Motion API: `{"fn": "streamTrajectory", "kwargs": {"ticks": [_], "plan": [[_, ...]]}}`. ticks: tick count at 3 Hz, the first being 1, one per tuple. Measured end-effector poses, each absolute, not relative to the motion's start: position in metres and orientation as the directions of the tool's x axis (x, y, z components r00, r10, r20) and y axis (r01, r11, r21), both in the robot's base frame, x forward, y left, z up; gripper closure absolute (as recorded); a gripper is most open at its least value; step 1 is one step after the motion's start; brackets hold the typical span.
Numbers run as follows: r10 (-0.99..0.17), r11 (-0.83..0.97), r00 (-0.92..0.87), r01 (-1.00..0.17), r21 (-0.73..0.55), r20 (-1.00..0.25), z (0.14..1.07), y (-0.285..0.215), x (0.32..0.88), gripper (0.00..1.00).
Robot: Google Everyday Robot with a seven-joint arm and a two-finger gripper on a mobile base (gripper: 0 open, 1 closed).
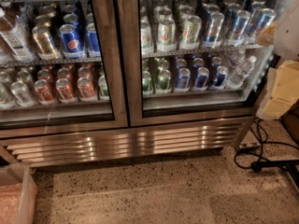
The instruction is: Open right fridge door
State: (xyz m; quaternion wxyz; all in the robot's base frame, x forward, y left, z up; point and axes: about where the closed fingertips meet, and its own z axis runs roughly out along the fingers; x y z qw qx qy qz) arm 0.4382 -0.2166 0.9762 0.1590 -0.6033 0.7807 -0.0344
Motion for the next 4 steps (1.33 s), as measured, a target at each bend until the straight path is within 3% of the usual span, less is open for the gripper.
{"fn": "streamTrajectory", "kwargs": {"ticks": [1, 2, 4], "plan": [[-0.953, 0.27, -0.221, -0.931, -0.246, -0.207, 0.976, -0.217, 0.438, 0.0], [-0.924, 0.304, -0.217, -0.917, -0.259, -0.316, 0.978, -0.208, 0.446, 0.0], [-0.728, 0.342, -0.041, -0.887, -0.311, -0.684, 0.999, -0.193, 0.509, 0.0]]}}
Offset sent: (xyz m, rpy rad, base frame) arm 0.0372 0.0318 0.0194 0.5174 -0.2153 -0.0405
